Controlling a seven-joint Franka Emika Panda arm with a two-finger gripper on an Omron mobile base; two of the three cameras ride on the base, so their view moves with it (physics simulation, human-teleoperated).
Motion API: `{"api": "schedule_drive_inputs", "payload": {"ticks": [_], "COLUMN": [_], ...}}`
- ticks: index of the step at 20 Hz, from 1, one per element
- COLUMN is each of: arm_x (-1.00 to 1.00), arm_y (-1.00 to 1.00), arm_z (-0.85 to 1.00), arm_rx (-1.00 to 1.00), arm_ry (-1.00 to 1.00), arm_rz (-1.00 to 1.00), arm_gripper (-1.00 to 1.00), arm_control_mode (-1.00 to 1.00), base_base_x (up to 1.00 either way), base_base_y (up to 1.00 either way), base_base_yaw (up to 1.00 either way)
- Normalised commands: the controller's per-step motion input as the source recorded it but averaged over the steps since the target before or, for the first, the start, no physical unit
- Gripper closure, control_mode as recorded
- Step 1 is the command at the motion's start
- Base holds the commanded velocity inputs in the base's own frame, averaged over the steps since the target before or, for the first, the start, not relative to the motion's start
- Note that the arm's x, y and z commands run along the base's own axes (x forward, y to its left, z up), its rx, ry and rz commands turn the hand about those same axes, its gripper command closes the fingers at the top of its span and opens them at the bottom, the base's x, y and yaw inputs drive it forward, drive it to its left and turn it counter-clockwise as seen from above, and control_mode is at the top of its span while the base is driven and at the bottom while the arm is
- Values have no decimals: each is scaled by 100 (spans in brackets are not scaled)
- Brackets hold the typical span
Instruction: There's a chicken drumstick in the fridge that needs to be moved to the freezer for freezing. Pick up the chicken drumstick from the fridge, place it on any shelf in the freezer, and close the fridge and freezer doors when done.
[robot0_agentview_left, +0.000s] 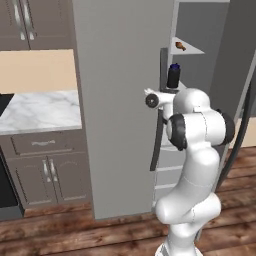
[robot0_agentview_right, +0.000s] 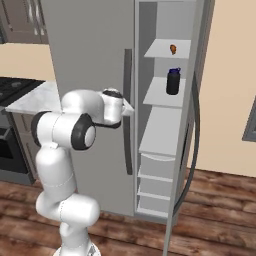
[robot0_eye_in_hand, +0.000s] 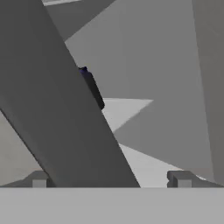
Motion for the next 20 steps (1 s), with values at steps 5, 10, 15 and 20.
{"api": "schedule_drive_inputs", "payload": {"ticks": [5,10,15,20], "arm_x": [1,-29,-59,-94], "arm_y": [-22,0,-5,-5], "arm_z": [99,88,81,70], "arm_rx": [7,4,8,1], "arm_ry": [-29,-37,-41,-19], "arm_rz": [4,7,6,2], "arm_gripper": [-100,-100,-100,-100], "arm_control_mode": [-100,-100,-100,-100], "base_base_x": [0,0,0,0], "base_base_y": [0,0,0,0], "base_base_yaw": [0,0,0,0]}}
